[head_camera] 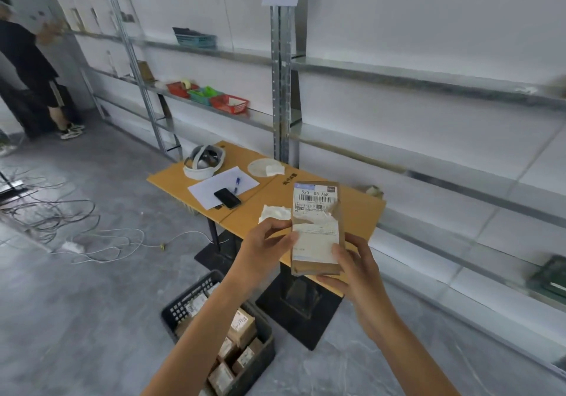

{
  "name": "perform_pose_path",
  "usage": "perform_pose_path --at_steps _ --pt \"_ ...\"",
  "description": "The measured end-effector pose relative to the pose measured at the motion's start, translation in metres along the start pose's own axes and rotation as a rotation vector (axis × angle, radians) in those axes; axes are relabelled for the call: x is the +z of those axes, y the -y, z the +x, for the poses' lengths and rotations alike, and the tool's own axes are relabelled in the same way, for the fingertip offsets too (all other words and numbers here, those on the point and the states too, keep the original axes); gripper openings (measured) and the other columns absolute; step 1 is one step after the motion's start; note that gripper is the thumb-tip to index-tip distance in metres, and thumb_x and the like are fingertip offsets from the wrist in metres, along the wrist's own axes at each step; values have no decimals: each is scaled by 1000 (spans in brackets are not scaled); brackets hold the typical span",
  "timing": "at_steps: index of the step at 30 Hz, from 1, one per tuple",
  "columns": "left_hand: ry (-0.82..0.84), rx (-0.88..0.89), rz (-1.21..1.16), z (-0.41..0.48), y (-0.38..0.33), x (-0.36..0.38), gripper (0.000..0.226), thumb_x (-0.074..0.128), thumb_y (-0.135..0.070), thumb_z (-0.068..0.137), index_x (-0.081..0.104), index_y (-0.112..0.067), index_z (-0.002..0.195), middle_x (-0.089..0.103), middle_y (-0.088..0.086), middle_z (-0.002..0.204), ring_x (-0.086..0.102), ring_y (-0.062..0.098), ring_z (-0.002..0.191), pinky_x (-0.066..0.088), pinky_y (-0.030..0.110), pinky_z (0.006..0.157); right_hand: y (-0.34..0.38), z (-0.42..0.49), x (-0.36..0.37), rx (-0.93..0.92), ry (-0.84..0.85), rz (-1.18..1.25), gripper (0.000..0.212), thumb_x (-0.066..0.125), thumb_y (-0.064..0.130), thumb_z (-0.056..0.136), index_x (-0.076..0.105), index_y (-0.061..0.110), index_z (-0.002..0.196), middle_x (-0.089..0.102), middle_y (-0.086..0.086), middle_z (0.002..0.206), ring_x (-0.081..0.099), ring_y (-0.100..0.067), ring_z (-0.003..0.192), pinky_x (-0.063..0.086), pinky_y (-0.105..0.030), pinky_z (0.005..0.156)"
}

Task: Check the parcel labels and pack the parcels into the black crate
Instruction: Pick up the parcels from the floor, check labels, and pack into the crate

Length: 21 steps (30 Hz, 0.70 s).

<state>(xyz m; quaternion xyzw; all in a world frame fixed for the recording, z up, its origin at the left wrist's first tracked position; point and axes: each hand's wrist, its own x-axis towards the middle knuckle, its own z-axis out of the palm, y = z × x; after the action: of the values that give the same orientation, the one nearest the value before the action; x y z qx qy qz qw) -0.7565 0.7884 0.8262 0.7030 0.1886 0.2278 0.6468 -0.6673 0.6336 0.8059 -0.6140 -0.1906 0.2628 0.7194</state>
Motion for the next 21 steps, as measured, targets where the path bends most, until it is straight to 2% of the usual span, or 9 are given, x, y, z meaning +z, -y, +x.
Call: perform_pose_path --at_steps 3,5,8,11,16,19,21 --pt "-15 -1 42 40 6 -23 6 61 -21 88 61 -19 93 68 -26 87 63 -12 87 49 9 62 -9 43 19 12 -5 29 33 53 35 91 47 33 124 65 11 106 66 1 94 58 -26 68" --pt "-43 13 57 65 9 -37 8 63 -22 86 61 -18 93 68 -25 87 64 -9 86 48 9 62 -11 69 32 18 26 3 30 51 36 91 49 40 121 65 13 107 65 3 94 58 -23 67" --pt "-62 0 40 95 17 -58 9 65 -19 84 61 -18 92 68 -24 87 65 -7 86 49 10 61 -14 101 49 27 62 -32 36 50 36 91 45 46 126 62 12 116 64 -4 101 59 -29 74" --pt "-63 -25 52 116 28 -79 14 65 -23 84 60 -16 96 67 -17 99 65 -5 89 50 12 64 -21 126 68 -3 58 -74 44 48 34 94 38 42 136 55 12 126 61 -6 106 59 -27 69" --pt "-66 -81 41 148 47 -115 16 66 -23 84 57 -15 95 65 -10 102 65 -7 82 48 10 60 -38 160 103 37 60 -71 48 47 30 96 36 36 142 58 6 124 63 -8 104 59 -30 72" --pt "-58 -114 17 166 54 -146 32 66 -29 84 52 -16 110 66 -8 103 66 -2 82 50 13 61 -48 175 130 40 32 -70 44 47 29 96 39 37 139 60 6 120 62 -12 106 59 -30 75" --pt "-75 -144 14 181 57 -170 44 62 -33 85 45 -18 122 66 -1 104 67 5 84 55 22 69 -57 182 153 49 11 -47 39 47 28 96 42 40 133 62 8 117 64 -9 102 58 -28 74"
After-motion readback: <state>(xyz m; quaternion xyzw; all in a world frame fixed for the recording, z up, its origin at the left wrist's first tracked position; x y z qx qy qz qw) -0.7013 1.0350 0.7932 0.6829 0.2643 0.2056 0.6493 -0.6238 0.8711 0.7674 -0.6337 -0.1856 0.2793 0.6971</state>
